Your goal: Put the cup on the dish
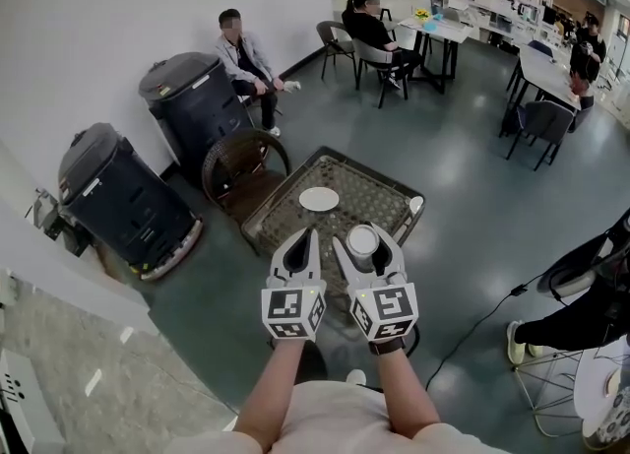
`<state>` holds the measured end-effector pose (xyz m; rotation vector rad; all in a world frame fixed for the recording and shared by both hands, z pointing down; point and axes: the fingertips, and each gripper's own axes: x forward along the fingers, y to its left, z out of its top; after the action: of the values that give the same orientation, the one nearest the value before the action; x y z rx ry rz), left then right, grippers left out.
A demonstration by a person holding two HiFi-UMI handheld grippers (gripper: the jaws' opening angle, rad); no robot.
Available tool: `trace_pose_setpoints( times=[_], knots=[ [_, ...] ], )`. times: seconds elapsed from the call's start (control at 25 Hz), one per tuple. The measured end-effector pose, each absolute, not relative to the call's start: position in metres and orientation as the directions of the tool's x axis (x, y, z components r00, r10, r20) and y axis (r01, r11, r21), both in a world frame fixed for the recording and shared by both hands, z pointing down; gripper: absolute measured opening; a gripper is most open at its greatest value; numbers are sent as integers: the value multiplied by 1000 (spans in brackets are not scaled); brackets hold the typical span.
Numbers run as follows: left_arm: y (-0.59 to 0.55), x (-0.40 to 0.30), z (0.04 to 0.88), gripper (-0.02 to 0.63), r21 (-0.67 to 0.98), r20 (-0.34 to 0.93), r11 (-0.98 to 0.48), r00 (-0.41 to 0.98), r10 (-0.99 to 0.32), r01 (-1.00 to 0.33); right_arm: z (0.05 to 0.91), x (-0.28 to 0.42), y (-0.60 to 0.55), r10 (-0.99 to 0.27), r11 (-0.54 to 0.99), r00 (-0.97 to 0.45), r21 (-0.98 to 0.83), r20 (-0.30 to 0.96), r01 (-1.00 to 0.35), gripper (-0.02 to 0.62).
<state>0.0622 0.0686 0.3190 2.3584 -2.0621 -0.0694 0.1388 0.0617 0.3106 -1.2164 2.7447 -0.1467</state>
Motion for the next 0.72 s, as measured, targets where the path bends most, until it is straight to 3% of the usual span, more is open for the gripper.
trace_pose_setpoints(
  times=[0.4,0.72],
  knots=[
    [-5,13,317,3,58,-26,-219,218,-976,-974,305,96,-8,-805,594,-589,-108,-79,-797,256],
    [-80,-68,306,3,58,-47,-263,261,-964,-963,292,25,-83,-833,551,-541,-91,-119,-829,256]
  ],
)
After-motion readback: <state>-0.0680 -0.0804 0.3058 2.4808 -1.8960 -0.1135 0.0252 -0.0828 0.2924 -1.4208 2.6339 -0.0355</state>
